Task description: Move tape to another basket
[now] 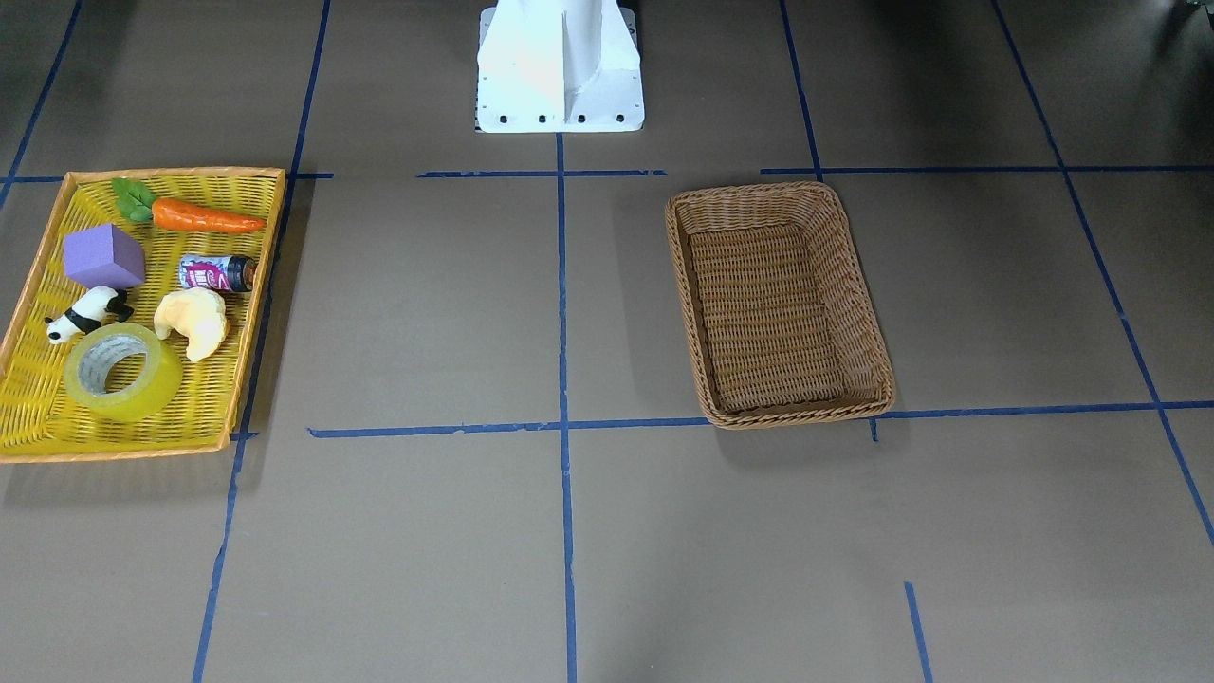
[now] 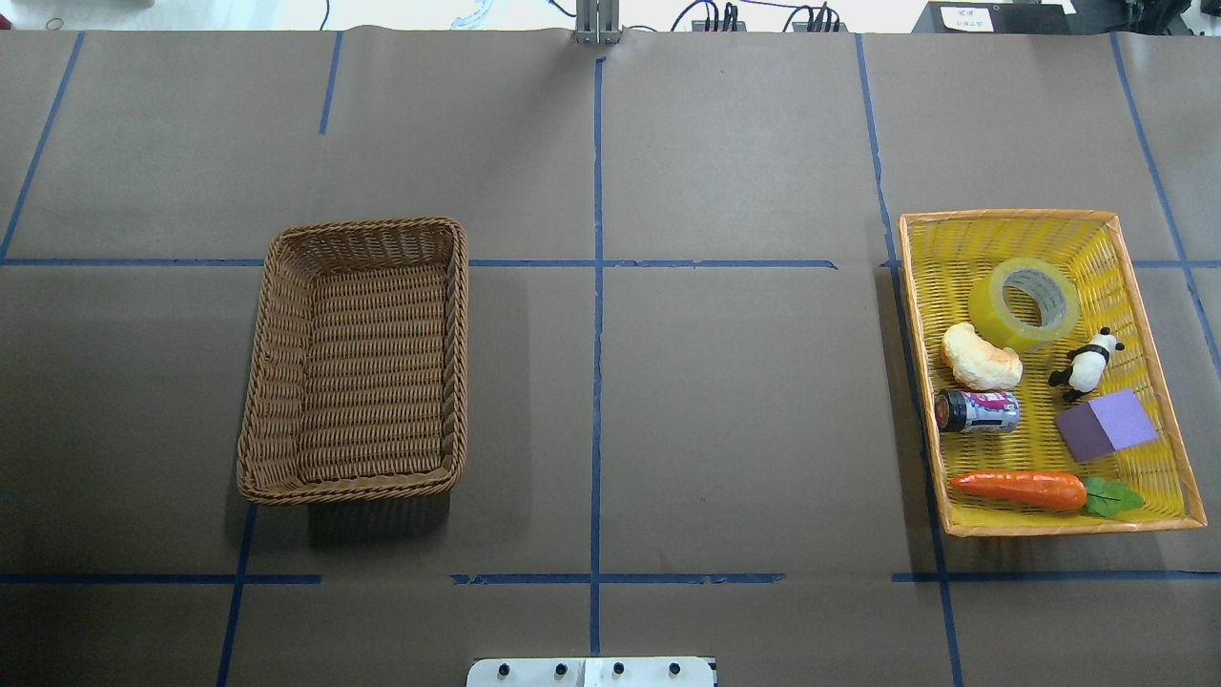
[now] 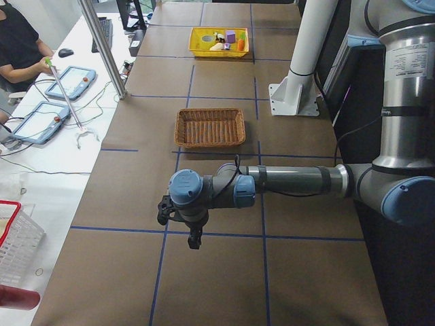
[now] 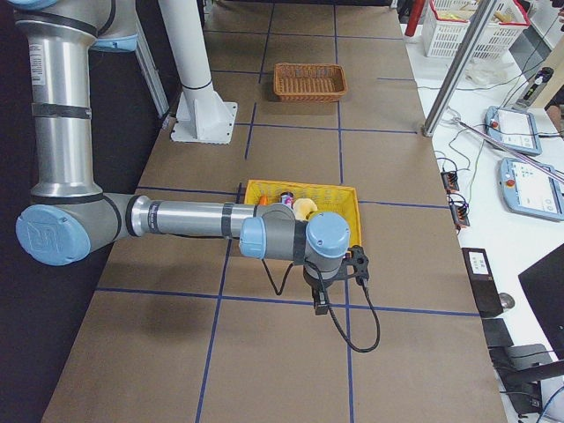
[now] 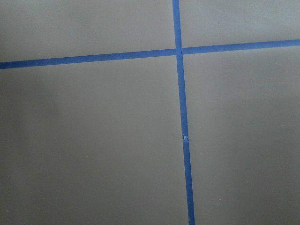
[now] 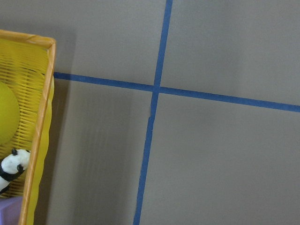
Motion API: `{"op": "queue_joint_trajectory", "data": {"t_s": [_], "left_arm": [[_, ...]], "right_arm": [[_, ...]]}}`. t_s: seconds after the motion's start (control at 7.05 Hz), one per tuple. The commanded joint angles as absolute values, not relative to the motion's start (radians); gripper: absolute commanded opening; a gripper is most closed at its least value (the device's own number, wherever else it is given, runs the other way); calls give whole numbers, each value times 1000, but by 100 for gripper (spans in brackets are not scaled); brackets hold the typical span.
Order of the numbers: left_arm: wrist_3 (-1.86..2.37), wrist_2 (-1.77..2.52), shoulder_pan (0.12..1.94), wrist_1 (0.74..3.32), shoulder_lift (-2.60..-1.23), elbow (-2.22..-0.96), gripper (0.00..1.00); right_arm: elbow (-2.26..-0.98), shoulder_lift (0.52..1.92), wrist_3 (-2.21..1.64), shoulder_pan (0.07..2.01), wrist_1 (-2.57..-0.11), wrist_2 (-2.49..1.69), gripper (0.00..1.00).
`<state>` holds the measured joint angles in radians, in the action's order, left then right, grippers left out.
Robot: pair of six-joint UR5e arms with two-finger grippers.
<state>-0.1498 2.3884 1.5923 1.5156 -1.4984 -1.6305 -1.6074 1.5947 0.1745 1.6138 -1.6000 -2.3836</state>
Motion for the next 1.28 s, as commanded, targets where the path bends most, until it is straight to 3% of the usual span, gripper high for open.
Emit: {"op": "queue_joint_trajectory", "data": {"t_s": [0.0, 0.71, 1.14], "left_arm": [[-150, 2388, 1592, 1516, -1497, -1632, 100], [-150, 2390, 1591, 1517, -1497, -1632, 100], [-150, 2390, 1592, 1517, -1496, -1635, 100]], "right_arm": [[-1612, 1594, 175, 1614, -1600, -2384, 100], [-1615, 1588, 170, 1591, -1600, -2384, 100], [-1646, 1505, 128, 1578, -1601, -2391, 100]]}}
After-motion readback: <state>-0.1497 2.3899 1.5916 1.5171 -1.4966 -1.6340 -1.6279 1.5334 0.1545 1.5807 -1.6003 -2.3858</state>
